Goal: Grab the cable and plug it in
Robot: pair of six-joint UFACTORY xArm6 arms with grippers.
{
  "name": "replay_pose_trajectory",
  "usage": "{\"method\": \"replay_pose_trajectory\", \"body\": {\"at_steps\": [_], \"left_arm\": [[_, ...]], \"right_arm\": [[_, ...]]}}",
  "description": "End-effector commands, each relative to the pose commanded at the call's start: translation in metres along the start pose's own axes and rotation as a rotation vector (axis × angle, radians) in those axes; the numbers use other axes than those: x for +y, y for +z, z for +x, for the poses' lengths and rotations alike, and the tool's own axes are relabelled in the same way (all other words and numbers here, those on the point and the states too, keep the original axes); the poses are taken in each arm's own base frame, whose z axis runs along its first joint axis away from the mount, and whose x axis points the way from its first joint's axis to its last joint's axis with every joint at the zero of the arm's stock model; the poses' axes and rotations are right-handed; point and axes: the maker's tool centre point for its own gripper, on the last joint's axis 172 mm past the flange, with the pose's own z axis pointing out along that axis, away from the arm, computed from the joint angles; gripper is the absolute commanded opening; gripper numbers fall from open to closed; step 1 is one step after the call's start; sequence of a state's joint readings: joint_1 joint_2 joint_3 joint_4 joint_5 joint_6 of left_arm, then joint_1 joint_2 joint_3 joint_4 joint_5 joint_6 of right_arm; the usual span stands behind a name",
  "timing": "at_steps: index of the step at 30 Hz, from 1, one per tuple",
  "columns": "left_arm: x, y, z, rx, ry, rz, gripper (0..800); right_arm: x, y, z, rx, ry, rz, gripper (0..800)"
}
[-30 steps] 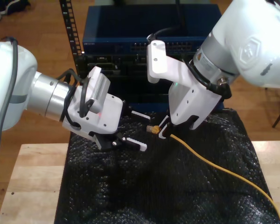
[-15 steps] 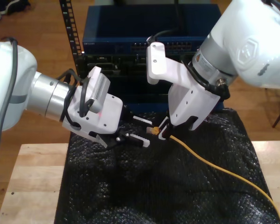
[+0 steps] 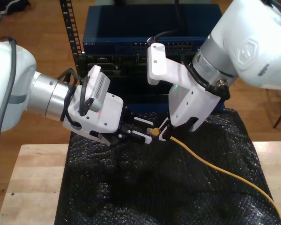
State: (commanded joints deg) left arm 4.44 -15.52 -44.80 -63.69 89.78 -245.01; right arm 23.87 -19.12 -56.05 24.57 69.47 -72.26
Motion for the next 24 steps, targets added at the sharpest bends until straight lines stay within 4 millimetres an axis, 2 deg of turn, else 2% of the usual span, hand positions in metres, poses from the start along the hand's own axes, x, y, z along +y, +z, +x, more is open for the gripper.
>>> {"method": "replay_pose_trajectory", "body": {"at_steps": [11, 14, 24], "left_arm": [[-0.0002, 0.0, 0.0004, 0.001, -0.002, 0.001, 208], [0.0001, 0.0003, -0.0001, 0.002, -0.003, 0.0, 163], [0.0005, 0.0004, 0.0001, 0.002, -0.001, -0.001, 139]], "right_arm": [[0.0, 0.0, 0.0, 0.0, -0.002, 0.0, 7], [0.0007, -0.0008, 0.0, 0.001, 0.001, -0.002, 6], [0.0009, -0.0015, 0.0007, 0.003, 0.001, -0.004, 6]]}}
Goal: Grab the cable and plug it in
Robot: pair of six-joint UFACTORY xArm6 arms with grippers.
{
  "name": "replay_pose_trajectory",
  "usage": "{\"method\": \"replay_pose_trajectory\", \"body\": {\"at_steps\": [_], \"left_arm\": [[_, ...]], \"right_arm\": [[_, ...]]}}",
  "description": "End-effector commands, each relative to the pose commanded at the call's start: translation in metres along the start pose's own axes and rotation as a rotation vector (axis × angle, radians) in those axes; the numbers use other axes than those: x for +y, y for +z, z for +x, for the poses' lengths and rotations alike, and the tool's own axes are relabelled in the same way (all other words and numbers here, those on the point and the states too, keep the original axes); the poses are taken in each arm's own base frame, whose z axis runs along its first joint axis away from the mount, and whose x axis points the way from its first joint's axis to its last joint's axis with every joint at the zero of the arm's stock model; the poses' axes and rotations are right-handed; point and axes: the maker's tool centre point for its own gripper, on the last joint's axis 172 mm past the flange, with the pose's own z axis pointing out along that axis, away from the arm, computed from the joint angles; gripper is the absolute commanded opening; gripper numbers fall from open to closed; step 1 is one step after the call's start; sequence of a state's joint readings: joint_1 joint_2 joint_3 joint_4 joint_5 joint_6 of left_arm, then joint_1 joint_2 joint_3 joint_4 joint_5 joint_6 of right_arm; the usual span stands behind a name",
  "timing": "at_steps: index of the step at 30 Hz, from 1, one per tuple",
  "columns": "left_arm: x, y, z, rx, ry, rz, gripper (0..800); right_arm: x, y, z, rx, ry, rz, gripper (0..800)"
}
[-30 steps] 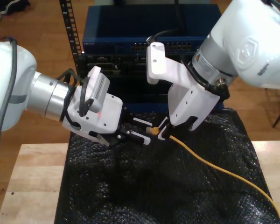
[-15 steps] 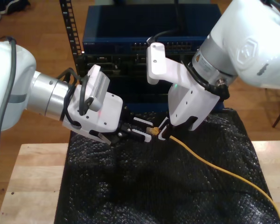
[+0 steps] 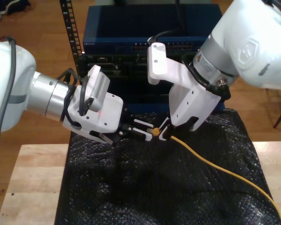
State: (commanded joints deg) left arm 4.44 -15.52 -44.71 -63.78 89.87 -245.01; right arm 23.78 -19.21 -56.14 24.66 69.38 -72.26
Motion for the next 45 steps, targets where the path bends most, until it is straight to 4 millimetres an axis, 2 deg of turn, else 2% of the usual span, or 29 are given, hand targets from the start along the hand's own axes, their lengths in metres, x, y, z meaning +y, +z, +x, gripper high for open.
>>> {"method": "replay_pose_trajectory", "body": {"at_steps": [4, 8, 11, 17, 24, 29, 33, 34, 36, 40, 45], "left_arm": [[0.0, 0.0, 0.0, 0.0, 0.0, 0.0, 106], [0.0, 0.0, 0.0, 0.0, 0.0, 0.0, 39], [0.0, 0.0, 0.0, 0.0, 0.0, 0.0, 22], [0.0, 0.0, 0.0, 0.0, -0.003, 0.0, 3], [0.0, 0.0, 0.0, 0.001, -0.005, -0.001, 3], [0.0, 0.0, 0.0, 0.0, -0.006, 0.0, 3], [0.0, 0.0, 0.0, 0.0, -0.012, 0.001, 3], [0.0, 0.0, 0.001, 0.001, -0.014, 0.001, 3], [0.002, 0.001, 0.002, 0.006, -0.013, -0.011, 2], [0.01, 0.005, 0.014, 0.067, -0.025, -0.053, 3], [0.007, 0.0, 0.018, 0.106, -0.043, -0.062, 3]], "right_arm": [[0.0, 0.0, 0.0, 0.0, 0.0, 0.0, 7], [0.0, 0.0, 0.0, 0.0, 0.0, 0.001, 21], [-0.001, 0.0, 0.001, 0.004, 0.002, 0.003, 79], [-0.002, 0.0, 0.002, 0.009, 0.003, 0.006, 132], [-0.013, 0.0, 0.002, 0.005, 0.003, 0.042, 291], [-0.013, -0.005, 0.004, 0.007, -0.004, 0.036, 340], [-0.012, -0.011, 0.004, 0.013, -0.006, 0.023, 428], [-0.012, -0.013, 0.006, 0.015, -0.01, 0.018, 473], [-0.011, -0.016, 0.006, 0.016, -0.02, 0.013, 614], [-0.009, -0.019, 0.007, 0.019, -0.116, 0.002, 771], [-0.01, -0.033, 0.012, 0.031, -0.156, -0.034, 787]]}}
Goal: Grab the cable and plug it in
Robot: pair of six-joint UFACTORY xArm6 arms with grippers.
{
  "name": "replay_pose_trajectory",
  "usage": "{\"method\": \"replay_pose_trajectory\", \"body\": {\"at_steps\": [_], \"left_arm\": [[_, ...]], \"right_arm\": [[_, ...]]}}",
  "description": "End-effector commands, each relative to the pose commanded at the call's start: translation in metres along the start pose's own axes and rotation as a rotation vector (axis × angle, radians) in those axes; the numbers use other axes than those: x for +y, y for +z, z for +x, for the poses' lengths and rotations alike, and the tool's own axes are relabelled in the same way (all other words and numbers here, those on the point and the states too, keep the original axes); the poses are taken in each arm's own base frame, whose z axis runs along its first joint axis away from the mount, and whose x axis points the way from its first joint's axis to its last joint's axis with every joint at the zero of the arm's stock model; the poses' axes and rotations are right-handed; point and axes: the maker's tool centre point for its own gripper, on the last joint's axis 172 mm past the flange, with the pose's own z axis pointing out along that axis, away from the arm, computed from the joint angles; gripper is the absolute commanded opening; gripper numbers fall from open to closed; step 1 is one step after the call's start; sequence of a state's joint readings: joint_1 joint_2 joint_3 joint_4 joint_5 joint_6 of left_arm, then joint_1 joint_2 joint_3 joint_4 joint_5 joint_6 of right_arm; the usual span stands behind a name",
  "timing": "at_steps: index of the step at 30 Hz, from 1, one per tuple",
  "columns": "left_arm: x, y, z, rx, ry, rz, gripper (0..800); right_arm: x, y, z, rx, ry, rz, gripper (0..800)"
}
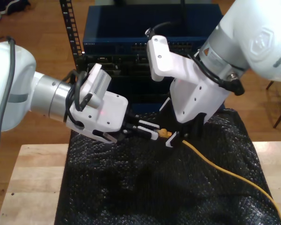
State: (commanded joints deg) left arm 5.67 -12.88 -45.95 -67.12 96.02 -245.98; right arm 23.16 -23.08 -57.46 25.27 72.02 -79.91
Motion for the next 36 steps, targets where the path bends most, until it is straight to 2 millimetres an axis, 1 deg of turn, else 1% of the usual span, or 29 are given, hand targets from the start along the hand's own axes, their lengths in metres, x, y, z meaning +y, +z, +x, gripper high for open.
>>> {"method": "replay_pose_trajectory", "body": {"at_steps": [2, 7, 10, 11, 14, 17, 22, 25, 29, 31, 33, 35, 36], "left_arm": [[-0.003, -0.006, -0.003, 0.019, -0.026, 0.0, 3], [0.001, -0.008, -0.002, 0.042, -0.112, -0.037, 3], [0.0, -0.015, -0.002, 0.053, -0.134, -0.024, 3], [-0.001, -0.016, -0.002, 0.059, -0.145, -0.023, 2], [-0.003, -0.019, 0.01, 0.125, -0.177, -0.026, 2], [-0.008, -0.029, 0.021, 0.209, -0.204, -0.023, 2], [-0.007, -0.035, 0.021, 0.251, -0.233, -0.035, 2], [-0.003, -0.034, 0.025, 0.272, -0.236, -0.056, 2], [-0.001, -0.036, 0.042, 0.362, -0.263, -0.09, 3], [-0.001, -0.037, 0.047, 0.395, -0.275, -0.095, 3], [-0.001, -0.039, 0.049, 0.411, -0.278, -0.099, 3], [-0.002, -0.046, 0.047, 0.434, -0.289, -0.096, 3], [-0.003, -0.05, 0.046, 0.448, -0.299, -0.097, 3]], "right_arm": [[-0.001, -0.006, 0.003, 0.006, -0.007, -0.013, 787], [-0.004, -0.017, 0.008, 0.016, -0.117, -0.04, 789], [-0.007, -0.023, 0.012, 0.023, -0.143, -0.053, 799], [-0.009, -0.028, 0.015, 0.03, -0.148, -0.064, 799], [-0.017, -0.043, 0.023, 0.051, -0.167, -0.098, 799], [-0.024, -0.047, 0.024, 0.058, -0.176, -0.112, 799], [-0.027, -0.052, 0.029, 0.076, -0.185, -0.123, 798], [-0.031, -0.055, 0.036, 0.106, -0.214, -0.129, 798], [-0.038, -0.062, 0.056, 0.194, -0.262, -0.135, 797], [-0.04, -0.065, 0.067, 0.238, -0.293, -0.141, 797], [-0.042, -0.067, 0.073, 0.262, -0.31, -0.143, 797], [-0.037, -0.07, 0.074, 0.266, -0.316, -0.165, 797], [-0.03, -0.073, 0.075, 0.267, -0.319, -0.192, 796]]}}
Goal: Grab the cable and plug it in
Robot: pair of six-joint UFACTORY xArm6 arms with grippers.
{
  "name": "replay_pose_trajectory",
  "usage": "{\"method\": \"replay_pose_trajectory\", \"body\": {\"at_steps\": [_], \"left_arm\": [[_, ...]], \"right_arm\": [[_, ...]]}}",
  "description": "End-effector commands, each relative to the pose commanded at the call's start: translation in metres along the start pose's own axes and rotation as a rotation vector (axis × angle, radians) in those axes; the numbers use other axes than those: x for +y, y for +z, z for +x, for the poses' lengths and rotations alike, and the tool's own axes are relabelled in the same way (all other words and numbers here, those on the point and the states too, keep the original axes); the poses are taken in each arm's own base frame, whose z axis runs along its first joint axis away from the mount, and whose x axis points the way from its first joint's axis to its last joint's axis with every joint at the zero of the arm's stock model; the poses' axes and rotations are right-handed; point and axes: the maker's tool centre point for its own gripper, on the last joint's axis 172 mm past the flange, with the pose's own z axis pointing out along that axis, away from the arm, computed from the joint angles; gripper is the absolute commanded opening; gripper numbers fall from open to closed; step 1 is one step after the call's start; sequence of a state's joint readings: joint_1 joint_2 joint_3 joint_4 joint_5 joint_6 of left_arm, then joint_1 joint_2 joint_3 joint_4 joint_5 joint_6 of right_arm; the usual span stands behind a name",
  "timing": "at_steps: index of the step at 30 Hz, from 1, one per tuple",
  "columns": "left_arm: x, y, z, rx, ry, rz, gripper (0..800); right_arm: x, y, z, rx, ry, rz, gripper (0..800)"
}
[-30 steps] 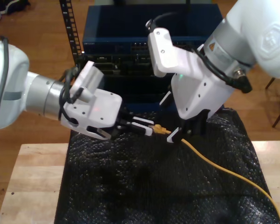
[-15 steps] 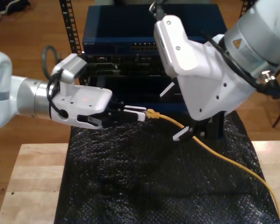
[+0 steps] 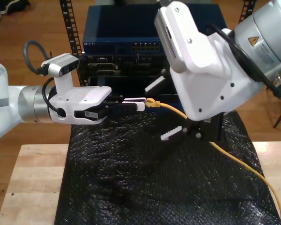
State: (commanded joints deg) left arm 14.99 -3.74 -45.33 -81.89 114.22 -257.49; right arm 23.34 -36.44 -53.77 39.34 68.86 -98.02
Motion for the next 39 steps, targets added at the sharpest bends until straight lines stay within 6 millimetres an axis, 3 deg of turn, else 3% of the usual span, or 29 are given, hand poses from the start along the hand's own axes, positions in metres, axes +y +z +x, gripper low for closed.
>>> {"method": "replay_pose_trajectory", "body": {"at_steps": [5, 12, 25, 39], "left_arm": [[0.008, -0.003, 0.011, 0.073, -0.03, -0.036, 3], [0.014, -0.008, 0.01, 0.107, -0.077, -0.053, 3], [0.032, -0.006, 0.006, 0.155, -0.15, -0.14, 3], [0.049, -0.006, 0.01, 0.177, -0.157, -0.214, 3]], "right_arm": [[0.019, -0.004, -0.009, -0.016, -0.016, -0.114, 791], [0.026, -0.005, -0.015, -0.023, -0.017, -0.157, 772], [0.029, -0.011, -0.011, -0.02, -0.072, -0.193, 747], [0.023, 0.001, 0.008, 0.084, -0.113, -0.188, 746]]}}
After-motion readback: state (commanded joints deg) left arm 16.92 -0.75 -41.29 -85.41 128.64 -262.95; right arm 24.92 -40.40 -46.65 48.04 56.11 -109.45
